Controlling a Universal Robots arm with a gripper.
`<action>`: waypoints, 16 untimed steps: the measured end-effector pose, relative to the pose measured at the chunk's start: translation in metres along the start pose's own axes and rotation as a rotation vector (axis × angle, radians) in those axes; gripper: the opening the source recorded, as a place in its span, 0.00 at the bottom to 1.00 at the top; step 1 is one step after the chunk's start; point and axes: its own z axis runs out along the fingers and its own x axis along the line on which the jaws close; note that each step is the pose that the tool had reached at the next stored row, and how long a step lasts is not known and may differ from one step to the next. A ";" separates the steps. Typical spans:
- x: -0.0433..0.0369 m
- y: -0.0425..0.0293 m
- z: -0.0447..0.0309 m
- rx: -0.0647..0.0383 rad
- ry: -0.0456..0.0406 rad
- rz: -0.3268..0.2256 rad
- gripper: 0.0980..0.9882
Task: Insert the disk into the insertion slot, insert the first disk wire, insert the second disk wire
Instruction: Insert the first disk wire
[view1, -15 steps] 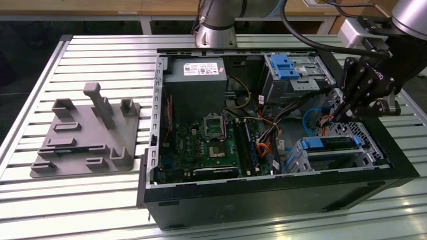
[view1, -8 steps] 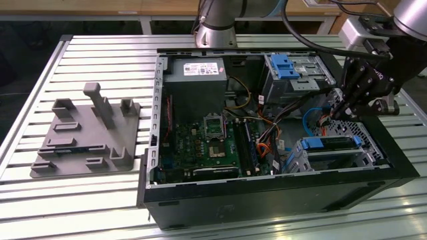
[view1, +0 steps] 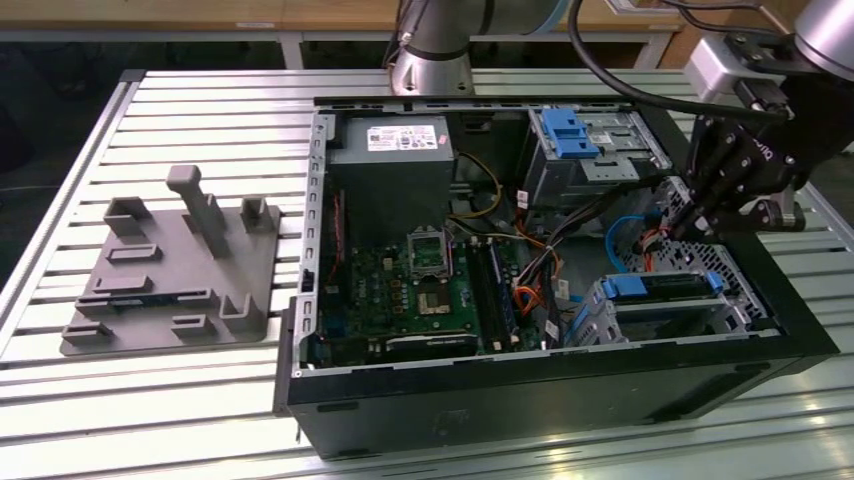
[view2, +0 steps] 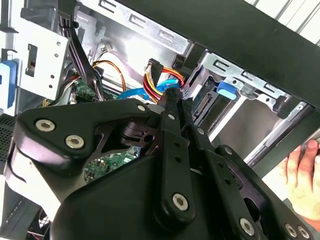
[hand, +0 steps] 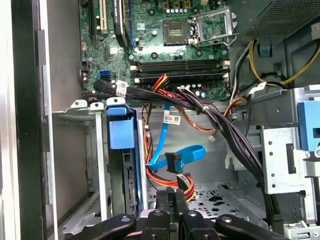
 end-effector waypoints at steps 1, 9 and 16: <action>0.0007 -0.0001 0.0000 0.000 0.0002 -0.003 0.07; 0.0029 0.0002 0.0003 -0.001 0.0018 -0.032 0.07; 0.0046 0.0000 0.0002 -0.001 0.0018 -0.032 0.07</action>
